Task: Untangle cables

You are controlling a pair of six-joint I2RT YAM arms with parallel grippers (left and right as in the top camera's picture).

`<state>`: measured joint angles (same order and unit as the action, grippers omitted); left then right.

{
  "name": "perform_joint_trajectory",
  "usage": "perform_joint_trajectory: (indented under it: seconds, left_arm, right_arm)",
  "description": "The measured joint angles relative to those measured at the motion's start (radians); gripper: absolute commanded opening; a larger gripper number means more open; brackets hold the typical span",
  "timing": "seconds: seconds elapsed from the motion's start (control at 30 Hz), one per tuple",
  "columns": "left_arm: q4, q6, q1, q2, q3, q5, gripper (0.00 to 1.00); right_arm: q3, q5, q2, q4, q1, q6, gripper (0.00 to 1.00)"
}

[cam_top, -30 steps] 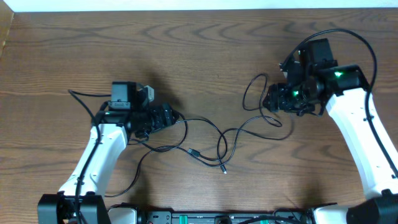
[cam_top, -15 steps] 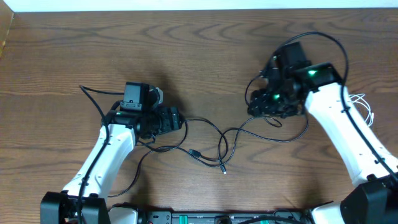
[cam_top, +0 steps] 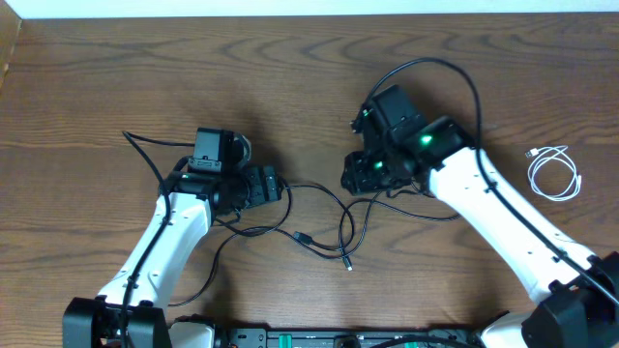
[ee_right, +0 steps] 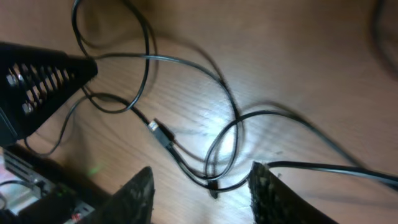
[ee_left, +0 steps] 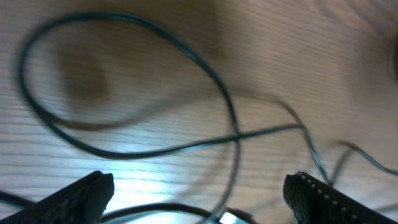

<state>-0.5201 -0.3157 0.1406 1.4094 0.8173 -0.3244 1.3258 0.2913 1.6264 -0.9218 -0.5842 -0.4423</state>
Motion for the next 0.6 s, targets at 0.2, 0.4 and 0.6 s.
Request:
perform_joint_trajectory:
  seconds: [0.2,0.4,0.6]
  left_arm:
    - [-0.024,0.0,0.0,0.0,0.0,0.122,0.93]
    - [-0.025,0.002,0.0,0.0,0.0,0.156,0.94]
    - [-0.025,0.002,0.0,0.0,0.0,0.171,0.95]
  right_arm:
    - [-0.13,0.0,0.017,0.131,-0.08,-0.093,0.38]
    - [-0.285,-0.002,0.023,0.304,-0.146,-0.198,0.32]
    - [-0.377,-0.052,0.024,0.376,-0.174,-0.32,0.35]
